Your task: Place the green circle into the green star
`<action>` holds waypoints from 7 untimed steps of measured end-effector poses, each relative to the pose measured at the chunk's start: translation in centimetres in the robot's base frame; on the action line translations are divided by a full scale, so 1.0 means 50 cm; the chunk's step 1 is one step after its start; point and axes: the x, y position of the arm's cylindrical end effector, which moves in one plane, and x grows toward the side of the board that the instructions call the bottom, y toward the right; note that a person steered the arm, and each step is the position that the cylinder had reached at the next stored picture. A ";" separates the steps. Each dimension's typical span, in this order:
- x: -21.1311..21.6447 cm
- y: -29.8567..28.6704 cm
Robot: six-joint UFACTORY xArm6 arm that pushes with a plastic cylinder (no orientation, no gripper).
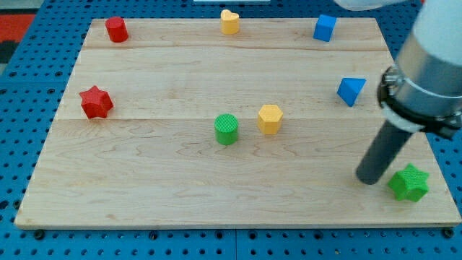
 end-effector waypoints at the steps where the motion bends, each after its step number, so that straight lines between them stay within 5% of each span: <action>1: -0.119 0.062; 2: -0.092 0.322; 3: 0.023 0.285; 4: 0.049 0.187; 5: -0.031 0.084; 6: -0.114 0.121; 7: -0.146 -0.038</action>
